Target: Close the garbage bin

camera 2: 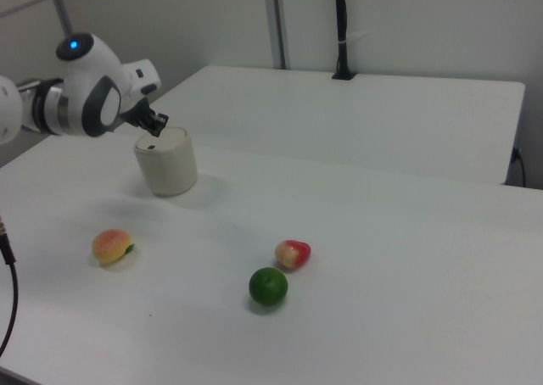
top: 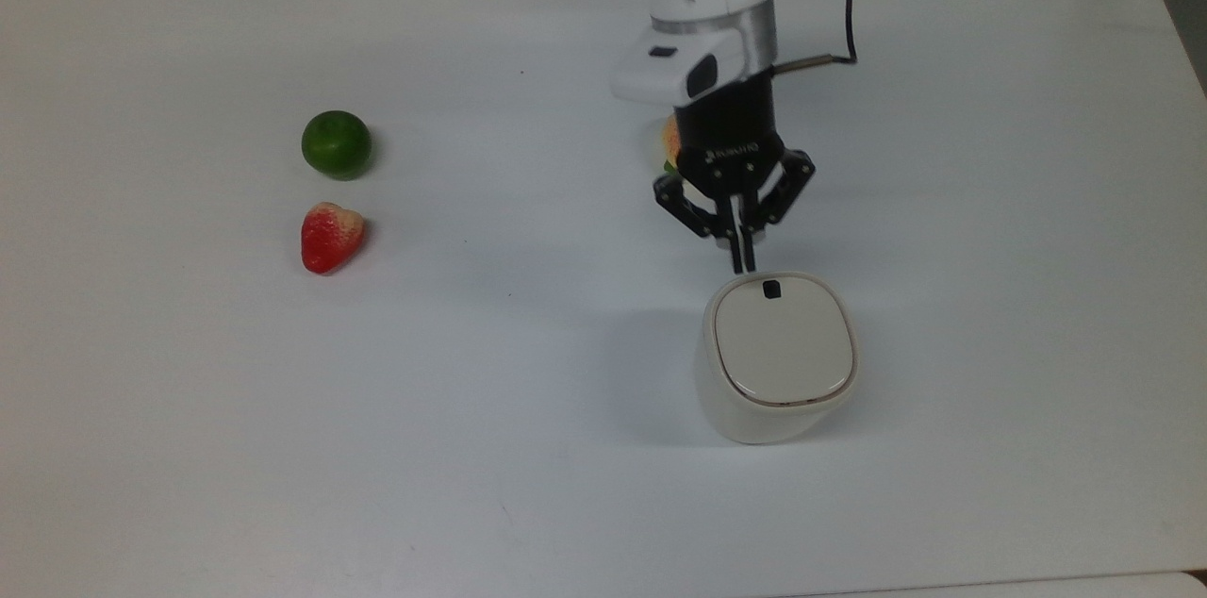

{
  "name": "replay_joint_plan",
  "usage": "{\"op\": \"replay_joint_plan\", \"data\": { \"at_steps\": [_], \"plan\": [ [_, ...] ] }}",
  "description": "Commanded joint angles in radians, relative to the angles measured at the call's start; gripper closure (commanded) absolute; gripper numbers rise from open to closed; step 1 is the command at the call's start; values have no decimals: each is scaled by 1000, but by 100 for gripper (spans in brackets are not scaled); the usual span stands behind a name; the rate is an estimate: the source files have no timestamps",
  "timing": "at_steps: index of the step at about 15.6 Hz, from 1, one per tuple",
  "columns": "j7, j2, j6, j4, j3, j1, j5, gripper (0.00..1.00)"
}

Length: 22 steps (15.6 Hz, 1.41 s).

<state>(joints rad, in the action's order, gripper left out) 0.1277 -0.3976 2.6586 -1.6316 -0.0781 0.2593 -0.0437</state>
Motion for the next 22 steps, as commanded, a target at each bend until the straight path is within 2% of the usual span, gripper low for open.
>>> {"op": "replay_joint_plan", "data": {
  "at_steps": [1, 2, 5, 6, 9, 10, 11, 18, 20, 22],
  "plan": [
    [10, 147, -213, -56, -2, -35, -2, 86],
    [15, 172, -277, -56, -2, -35, -5, 85],
    [33, 242, -483, -51, -2, -51, -7, 69],
    [33, 267, -546, -51, -2, -58, -5, 58],
    [35, 330, -760, -51, 1, -83, -5, 14],
    [35, 351, -825, -51, 1, -95, -7, 3],
    [33, 373, -874, -51, 1, -101, -5, 0],
    [30, 489, -1022, -63, -6, -202, -1, 0],
    [27, 503, -1020, -68, -12, -253, -7, 0],
    [15, 497, -1010, -68, -9, -253, -5, 0]
  ]
}}
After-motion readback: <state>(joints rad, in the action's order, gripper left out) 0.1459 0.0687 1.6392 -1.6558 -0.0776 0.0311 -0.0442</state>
